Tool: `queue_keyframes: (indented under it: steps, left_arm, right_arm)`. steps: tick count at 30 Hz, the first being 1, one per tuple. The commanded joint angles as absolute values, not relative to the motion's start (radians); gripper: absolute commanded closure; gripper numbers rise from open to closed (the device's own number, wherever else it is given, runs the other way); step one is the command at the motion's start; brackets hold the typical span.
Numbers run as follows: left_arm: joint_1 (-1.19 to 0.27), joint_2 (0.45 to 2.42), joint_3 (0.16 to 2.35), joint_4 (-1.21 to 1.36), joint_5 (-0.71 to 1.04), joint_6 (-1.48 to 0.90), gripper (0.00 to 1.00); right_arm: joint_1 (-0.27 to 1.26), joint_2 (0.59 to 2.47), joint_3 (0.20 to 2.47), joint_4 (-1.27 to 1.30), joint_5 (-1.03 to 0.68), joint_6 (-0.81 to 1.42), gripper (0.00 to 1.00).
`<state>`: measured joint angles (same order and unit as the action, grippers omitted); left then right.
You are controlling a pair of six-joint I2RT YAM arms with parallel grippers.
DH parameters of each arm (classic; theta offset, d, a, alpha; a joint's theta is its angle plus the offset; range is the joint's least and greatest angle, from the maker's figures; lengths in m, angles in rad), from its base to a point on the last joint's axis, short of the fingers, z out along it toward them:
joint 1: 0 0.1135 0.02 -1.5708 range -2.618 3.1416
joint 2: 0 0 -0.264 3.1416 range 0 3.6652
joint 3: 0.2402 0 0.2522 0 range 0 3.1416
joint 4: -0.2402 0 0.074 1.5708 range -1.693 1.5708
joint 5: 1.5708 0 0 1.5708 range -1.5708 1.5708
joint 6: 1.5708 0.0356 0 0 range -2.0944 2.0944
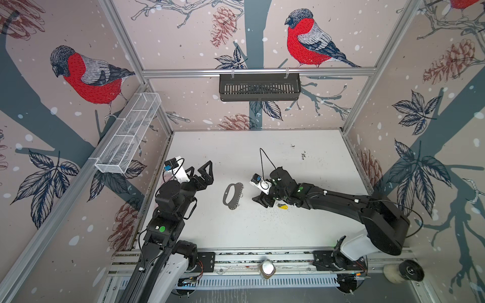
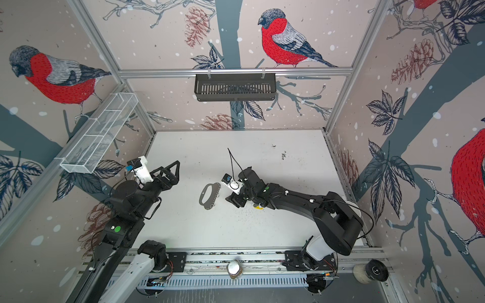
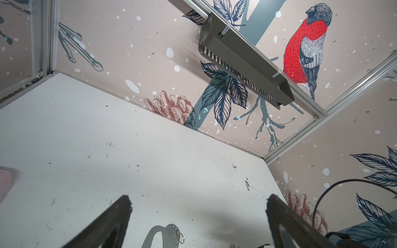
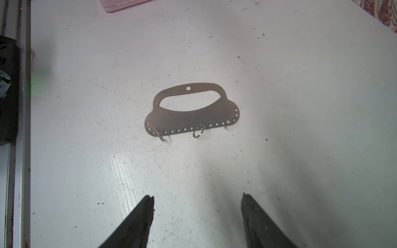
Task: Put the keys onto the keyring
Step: 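Reach the right gripper over the silver keyring plate while the left arm lifts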
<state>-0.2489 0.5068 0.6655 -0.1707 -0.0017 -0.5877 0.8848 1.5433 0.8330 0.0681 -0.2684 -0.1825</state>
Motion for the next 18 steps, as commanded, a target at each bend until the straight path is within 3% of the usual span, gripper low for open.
queue_keyframes:
  steps: [1, 18]
  left_arm:
    - [-0.250, 0.475, 0.652, -0.207, 0.007, -0.623, 0.02]
    - [-0.252, 0.448, 0.640, -0.234, 0.053, -0.671, 0.02]
  right_arm:
    - [0.906, 1.578, 0.812, 0.217, -0.306, -0.188, 0.37]
    - [0.993, 1.878, 0.938, 0.305, -0.328, -0.194, 0.56]
